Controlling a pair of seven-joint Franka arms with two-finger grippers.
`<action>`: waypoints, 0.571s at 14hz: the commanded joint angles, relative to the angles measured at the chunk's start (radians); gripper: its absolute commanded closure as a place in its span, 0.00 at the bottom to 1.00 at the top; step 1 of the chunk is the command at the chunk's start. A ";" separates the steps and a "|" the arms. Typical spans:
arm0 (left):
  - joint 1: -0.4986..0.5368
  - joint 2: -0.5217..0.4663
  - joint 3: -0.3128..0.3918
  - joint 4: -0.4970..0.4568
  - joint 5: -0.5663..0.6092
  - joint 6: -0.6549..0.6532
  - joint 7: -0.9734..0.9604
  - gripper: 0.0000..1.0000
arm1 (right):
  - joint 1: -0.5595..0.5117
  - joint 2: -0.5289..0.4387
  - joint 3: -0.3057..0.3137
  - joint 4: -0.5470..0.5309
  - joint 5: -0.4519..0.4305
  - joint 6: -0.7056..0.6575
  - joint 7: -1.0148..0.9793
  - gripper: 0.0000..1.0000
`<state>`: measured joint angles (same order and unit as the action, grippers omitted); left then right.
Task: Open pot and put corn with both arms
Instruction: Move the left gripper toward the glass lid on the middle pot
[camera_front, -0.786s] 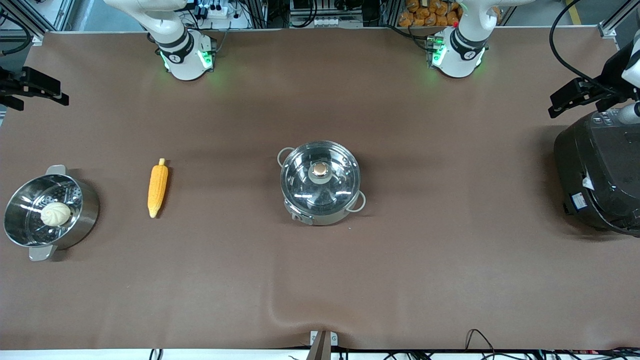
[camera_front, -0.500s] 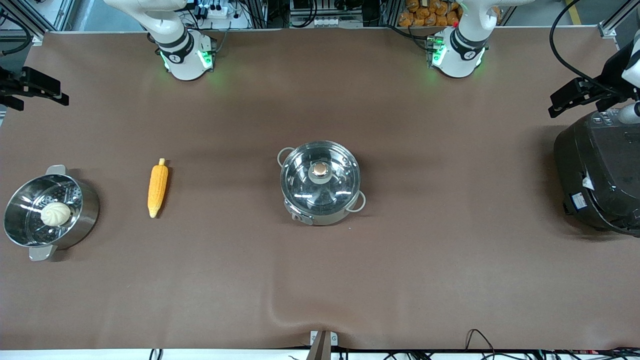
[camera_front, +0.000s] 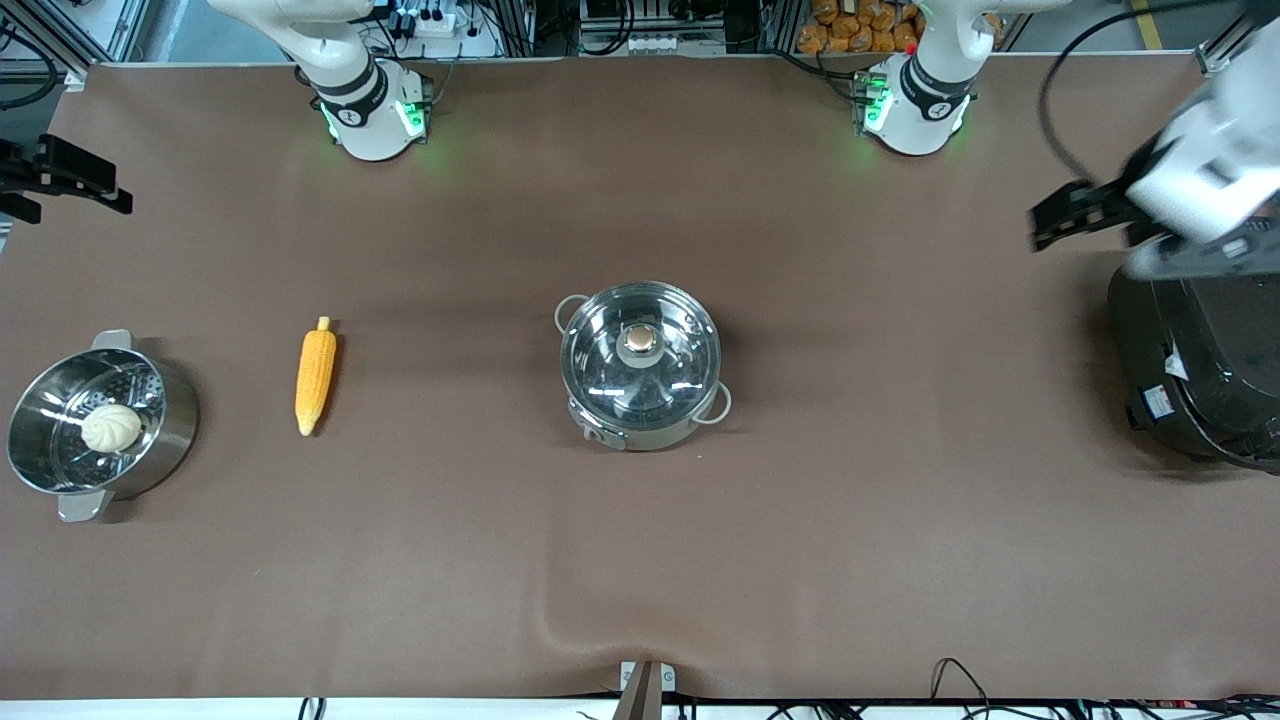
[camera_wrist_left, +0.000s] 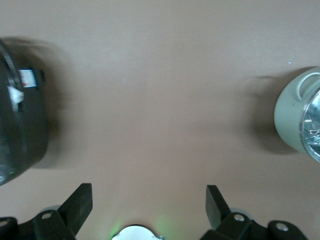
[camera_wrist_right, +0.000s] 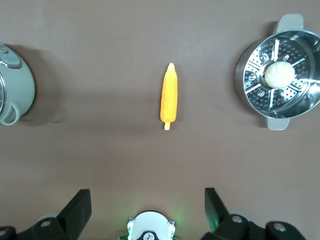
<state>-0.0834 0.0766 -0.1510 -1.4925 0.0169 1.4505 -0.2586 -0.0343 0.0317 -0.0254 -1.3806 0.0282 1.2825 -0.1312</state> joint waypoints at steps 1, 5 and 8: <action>-0.134 0.104 -0.021 0.050 0.017 0.045 -0.220 0.00 | -0.007 -0.010 0.004 0.009 -0.019 0.052 -0.015 0.00; -0.370 0.294 -0.015 0.161 0.020 0.165 -0.688 0.00 | -0.019 -0.007 0.001 -0.053 -0.017 0.116 -0.024 0.00; -0.511 0.420 -0.009 0.215 0.020 0.305 -0.907 0.00 | -0.001 -0.015 0.005 -0.231 -0.013 0.306 0.020 0.00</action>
<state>-0.5224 0.3969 -0.1763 -1.3661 0.0173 1.7095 -1.0530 -0.0359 0.0360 -0.0324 -1.4785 0.0190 1.4713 -0.1302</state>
